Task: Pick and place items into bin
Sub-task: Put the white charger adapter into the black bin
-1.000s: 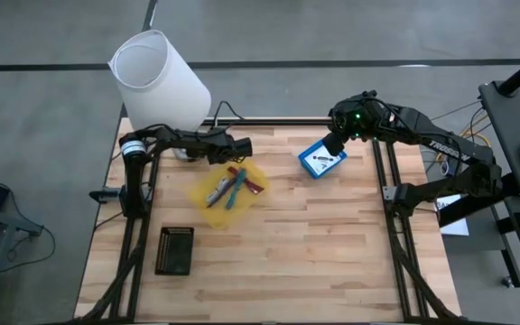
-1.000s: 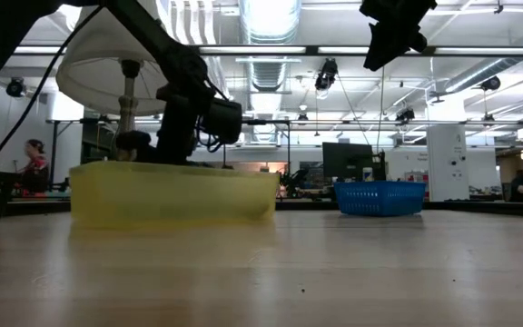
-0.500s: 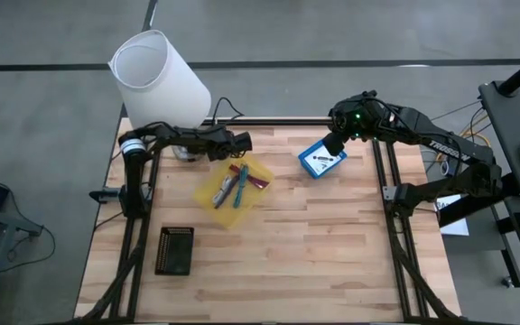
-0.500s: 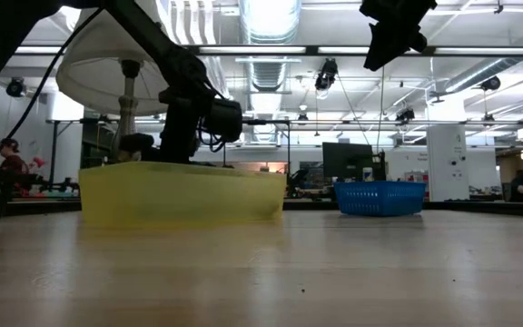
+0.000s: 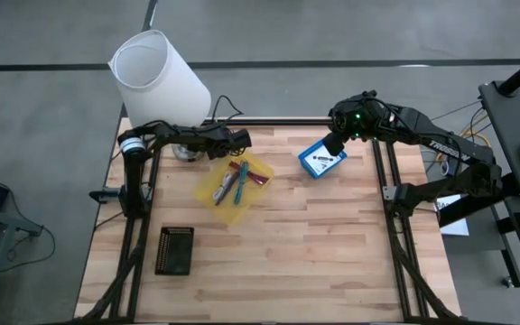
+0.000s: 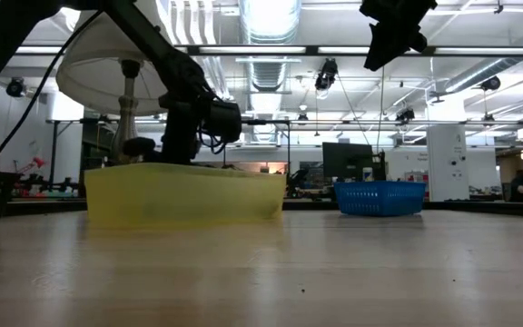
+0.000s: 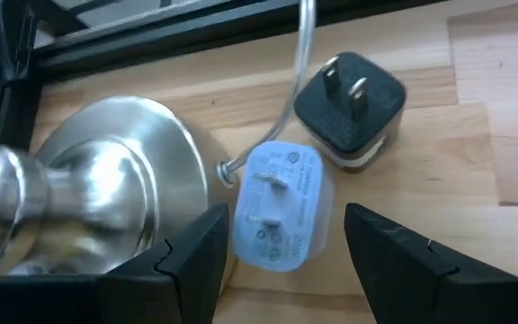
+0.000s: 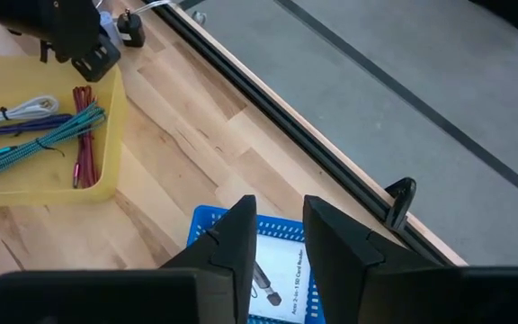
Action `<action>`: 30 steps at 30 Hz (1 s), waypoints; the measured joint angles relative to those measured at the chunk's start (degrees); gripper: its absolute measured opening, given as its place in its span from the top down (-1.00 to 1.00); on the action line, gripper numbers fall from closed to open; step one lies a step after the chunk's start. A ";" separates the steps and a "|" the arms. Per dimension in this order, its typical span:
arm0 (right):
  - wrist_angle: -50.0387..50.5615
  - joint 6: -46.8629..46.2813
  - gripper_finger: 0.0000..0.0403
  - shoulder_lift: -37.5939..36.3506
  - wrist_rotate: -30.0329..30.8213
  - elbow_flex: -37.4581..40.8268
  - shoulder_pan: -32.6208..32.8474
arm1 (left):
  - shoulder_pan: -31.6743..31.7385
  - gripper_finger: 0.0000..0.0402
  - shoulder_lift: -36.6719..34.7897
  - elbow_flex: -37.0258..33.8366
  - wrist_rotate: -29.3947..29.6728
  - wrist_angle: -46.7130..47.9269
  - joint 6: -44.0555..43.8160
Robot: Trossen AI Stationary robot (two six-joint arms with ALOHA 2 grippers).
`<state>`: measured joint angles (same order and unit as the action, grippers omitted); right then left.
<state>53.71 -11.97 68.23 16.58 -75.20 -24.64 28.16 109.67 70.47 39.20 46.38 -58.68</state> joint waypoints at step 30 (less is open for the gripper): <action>0.02 -0.04 0.60 0.00 -0.20 0.00 0.01 | 1.64 -0.03 -0.11 -2.27 -2.19 -3.68 2.06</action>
<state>53.74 -12.01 68.23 16.38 -75.20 -24.63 29.80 109.56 68.20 37.01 42.70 -56.62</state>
